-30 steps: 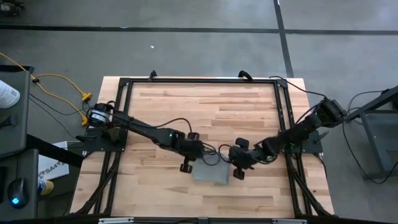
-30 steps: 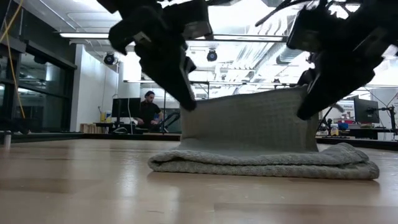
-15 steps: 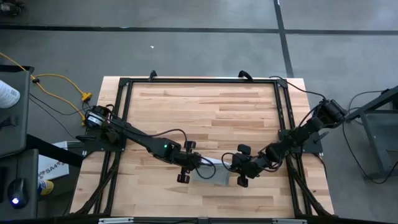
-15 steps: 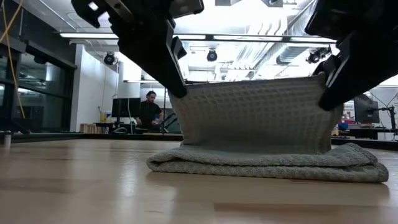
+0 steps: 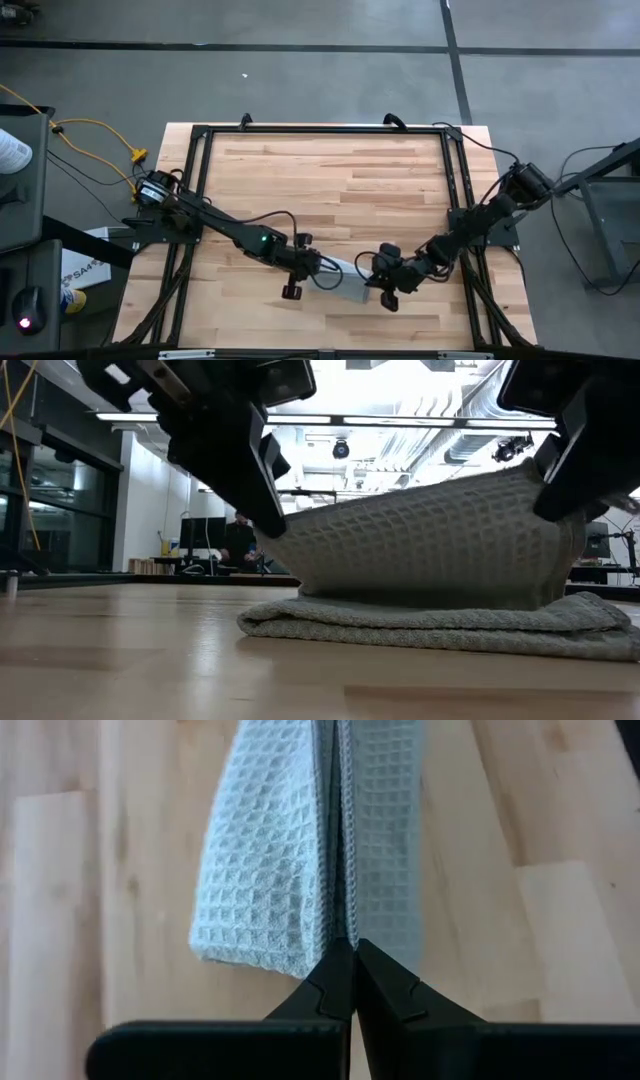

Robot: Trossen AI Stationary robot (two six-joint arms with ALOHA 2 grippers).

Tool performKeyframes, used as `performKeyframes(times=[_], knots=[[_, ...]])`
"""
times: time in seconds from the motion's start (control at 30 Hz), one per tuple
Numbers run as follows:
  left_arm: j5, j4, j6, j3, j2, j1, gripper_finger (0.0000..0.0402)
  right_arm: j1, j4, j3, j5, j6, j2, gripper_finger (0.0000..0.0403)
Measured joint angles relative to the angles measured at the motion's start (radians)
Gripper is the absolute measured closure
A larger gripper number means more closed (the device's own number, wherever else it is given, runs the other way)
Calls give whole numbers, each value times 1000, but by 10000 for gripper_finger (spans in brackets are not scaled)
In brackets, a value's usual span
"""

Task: Fold microfiber towels
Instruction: Fold the gray towel on the table

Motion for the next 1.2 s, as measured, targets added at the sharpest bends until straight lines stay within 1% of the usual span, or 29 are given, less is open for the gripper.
performKeyframes(times=[0.13, 0.27, 0.33, 0.43, 0.53, 0.7, 0.87, 1.07, 1.2], knots=[[42, 45, 0, -22, 0, 0, 401, 2, 1, -1, -10, 22, 5, 399], [43, 57, 1, -26, 0, 0, 401, 2, 8, 0, -13, 28, 5, 399], [61, 76, 10, -26, 0, 0, 401, 3, 12, 0, -18, 41, 9, 399], [84, 90, 10, -26, 0, 0, 401, 9, 37, 0, -16, 40, 45, 399], [86, 90, 9, -26, 1, 0, 401, 27, 80, 0, 2, 13, 88, 399], [25, 95, 11, -27, 2, -3, 401, 55, 87, -1, 52, -36, 132, 399], [-55, 129, 61, -26, 34, -21, 401, 67, 76, -1, 77, -86, 135, 399], [-66, 198, 80, -27, 117, -36, 401, 66, 73, -1, 75, -106, 135, 399], [-67, 218, 81, -26, 119, -39, 401, 66, 86, -1, 54, -94, 135, 399]])
